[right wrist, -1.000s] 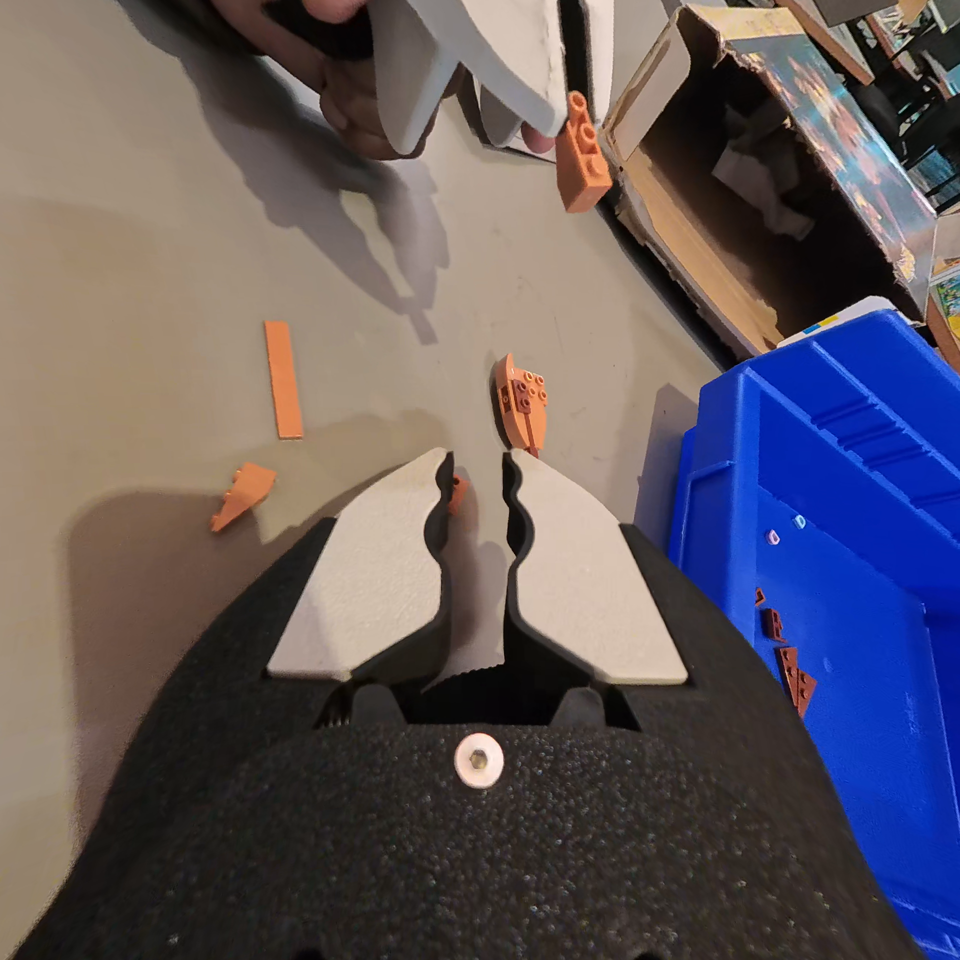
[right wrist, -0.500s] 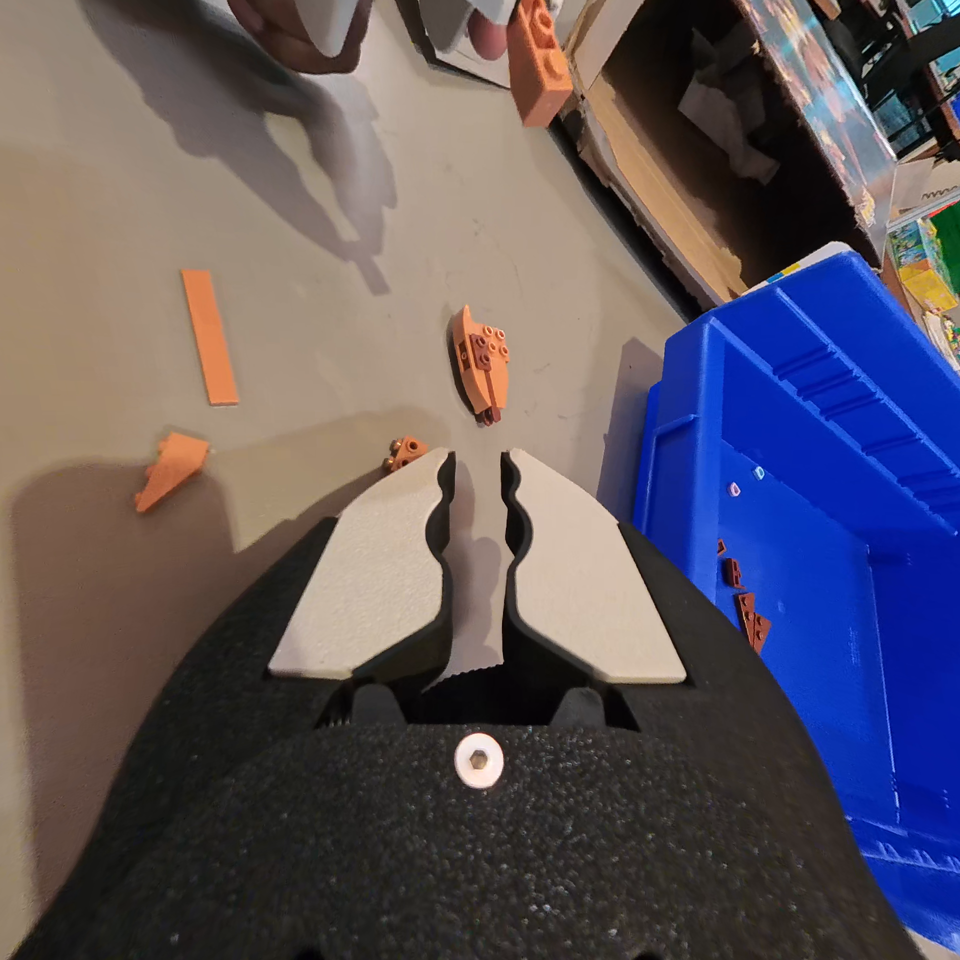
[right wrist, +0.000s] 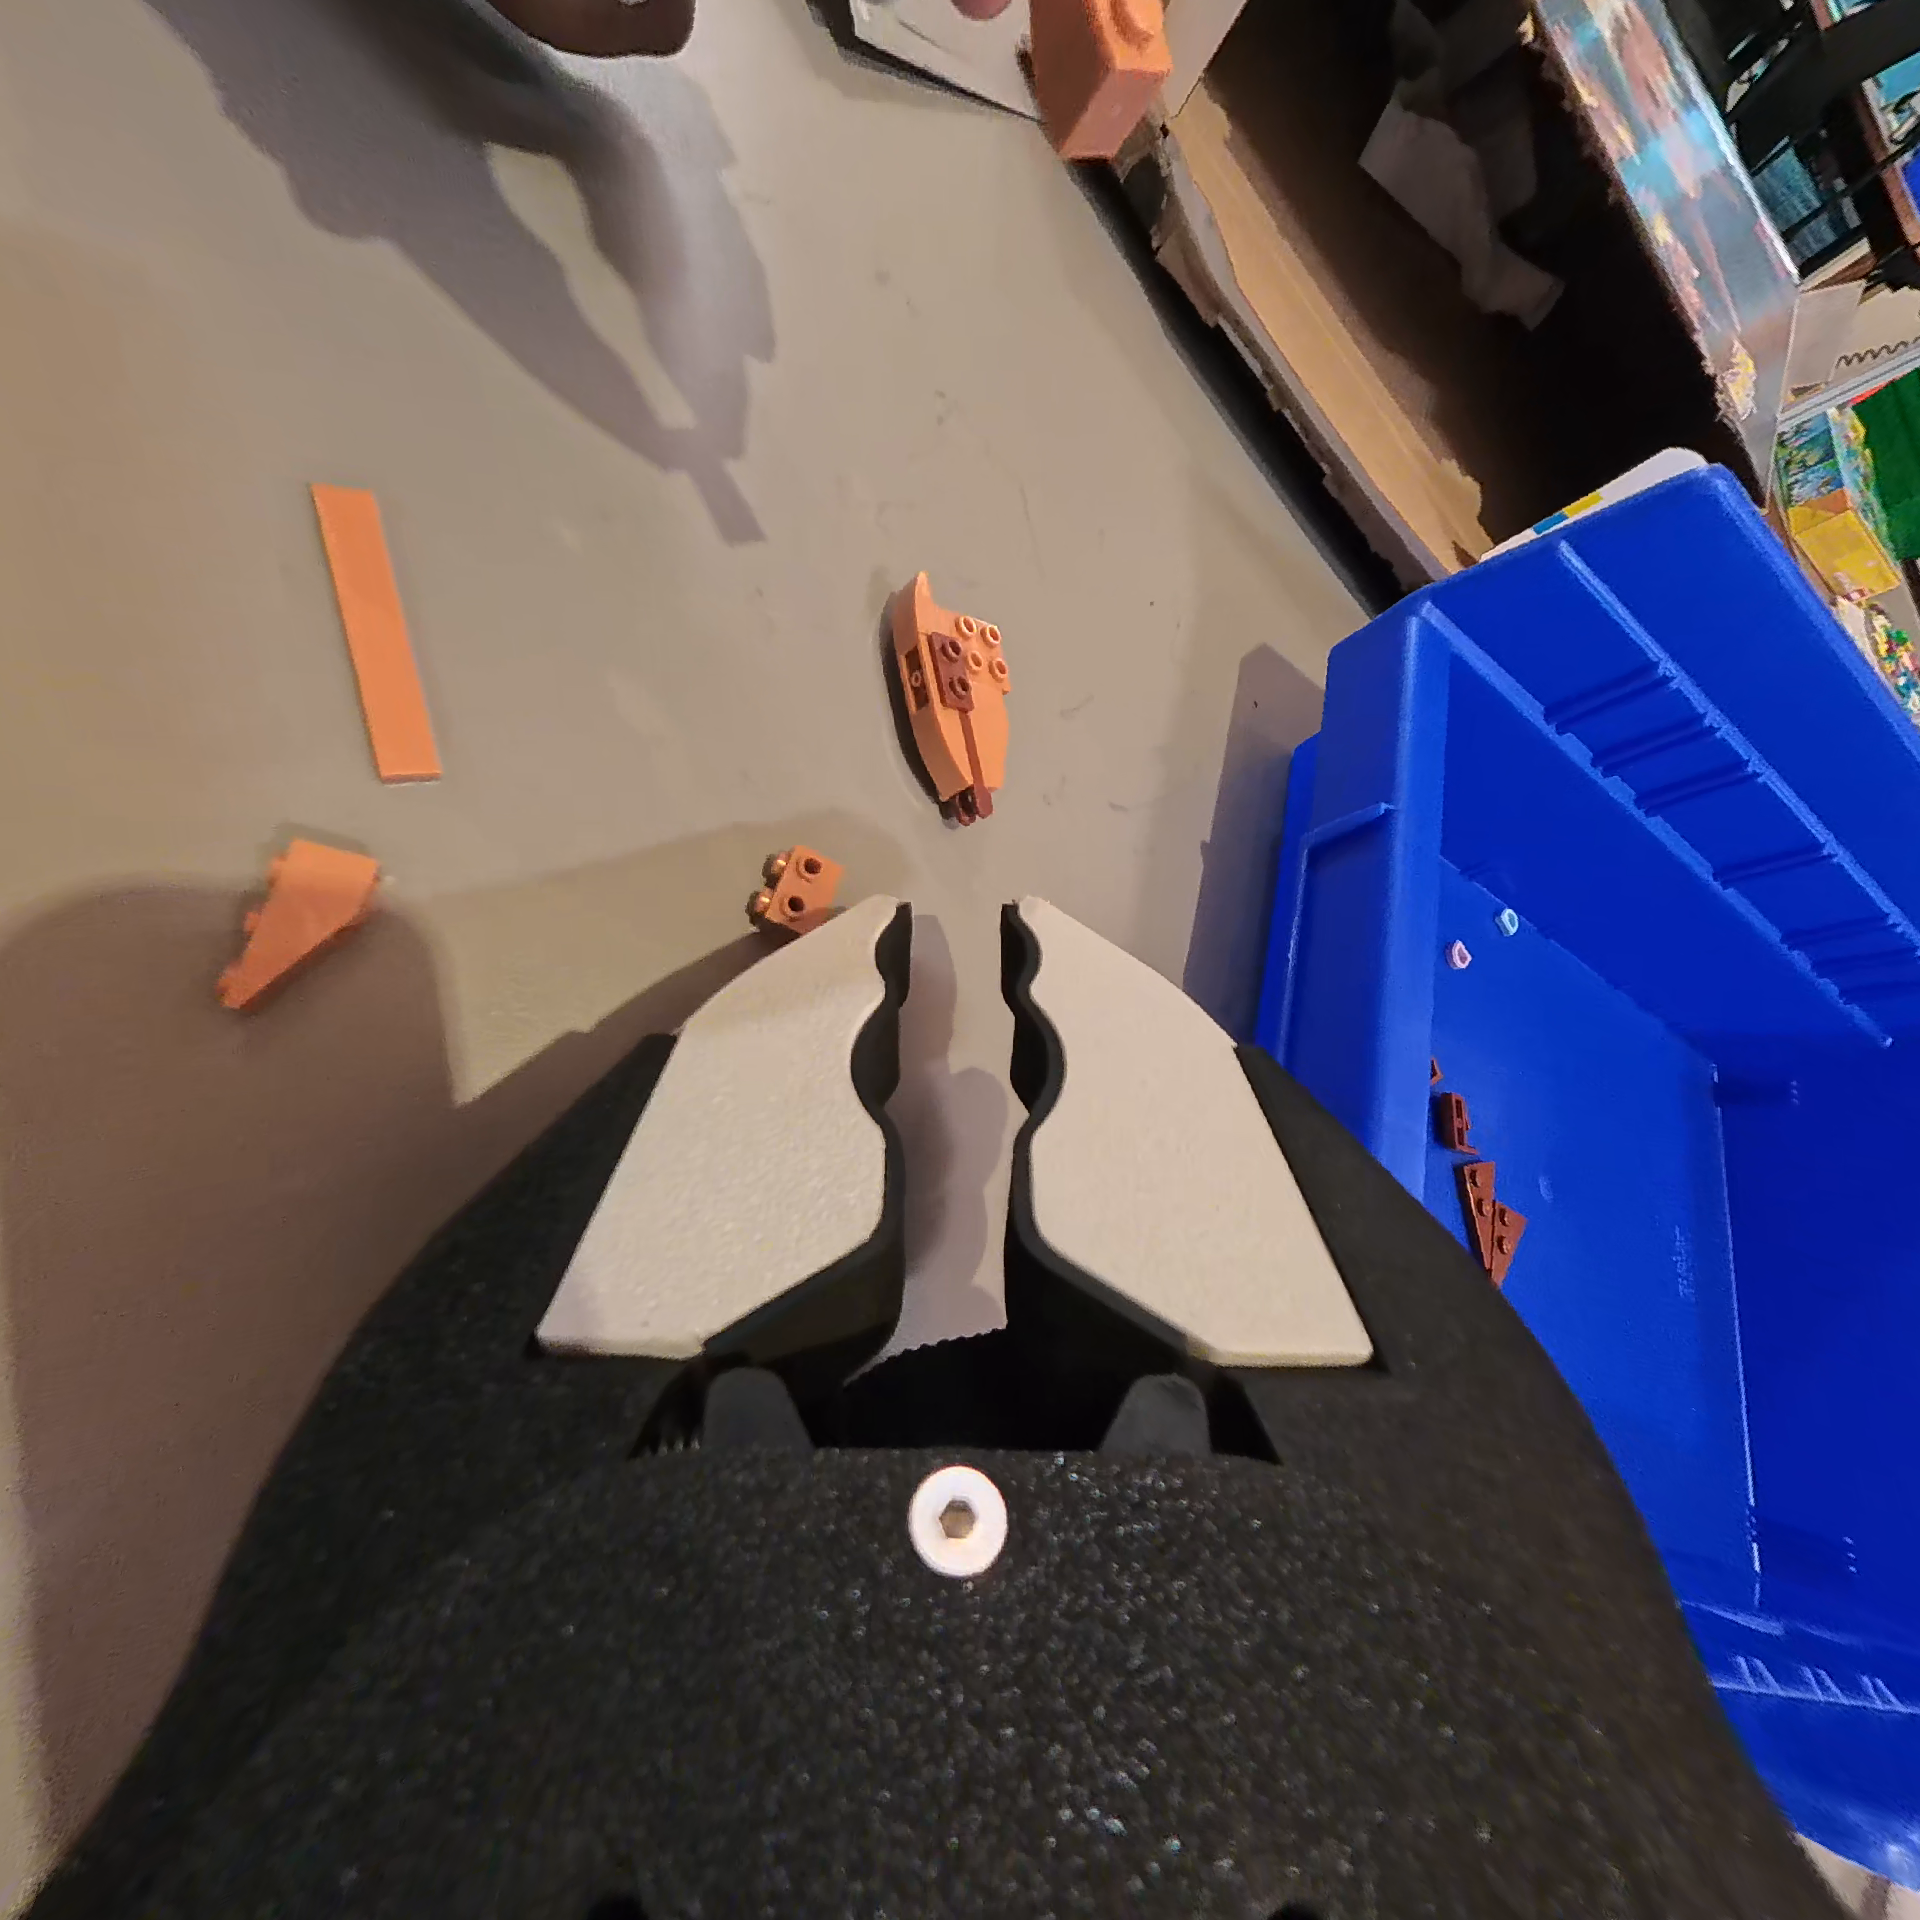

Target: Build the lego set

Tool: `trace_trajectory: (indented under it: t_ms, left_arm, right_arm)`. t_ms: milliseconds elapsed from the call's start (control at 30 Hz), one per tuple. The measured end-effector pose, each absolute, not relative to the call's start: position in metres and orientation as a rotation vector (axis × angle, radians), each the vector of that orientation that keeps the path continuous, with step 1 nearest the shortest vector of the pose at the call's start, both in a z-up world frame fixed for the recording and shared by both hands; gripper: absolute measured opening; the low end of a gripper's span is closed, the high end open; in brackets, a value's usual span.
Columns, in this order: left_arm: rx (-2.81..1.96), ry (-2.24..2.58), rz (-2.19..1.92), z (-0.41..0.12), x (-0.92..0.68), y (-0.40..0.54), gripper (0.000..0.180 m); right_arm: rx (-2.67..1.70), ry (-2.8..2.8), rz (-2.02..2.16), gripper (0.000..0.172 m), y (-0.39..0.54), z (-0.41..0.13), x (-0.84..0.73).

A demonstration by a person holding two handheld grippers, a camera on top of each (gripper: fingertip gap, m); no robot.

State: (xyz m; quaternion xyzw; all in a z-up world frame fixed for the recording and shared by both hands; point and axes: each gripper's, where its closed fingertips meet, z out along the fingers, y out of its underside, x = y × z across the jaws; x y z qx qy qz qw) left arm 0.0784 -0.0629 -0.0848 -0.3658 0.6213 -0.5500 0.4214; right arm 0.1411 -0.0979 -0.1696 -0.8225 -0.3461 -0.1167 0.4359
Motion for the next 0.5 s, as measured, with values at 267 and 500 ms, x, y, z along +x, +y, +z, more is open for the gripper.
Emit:
trace_trajectory:
  t_ms: [267,500]
  left_arm:
    - [-0.920,1.559,-1.377,-0.086,0.079,-0.063,0.008]
    - [-0.919,1.564,-1.374,-0.087,0.079,-0.064,0.008]
  right_arm:
    - [-2.019,-0.895,-0.262,0.016,-0.100,-0.167,0.134]
    - [-2.026,-0.885,-0.197,0.016,-0.098,-0.171,0.128]
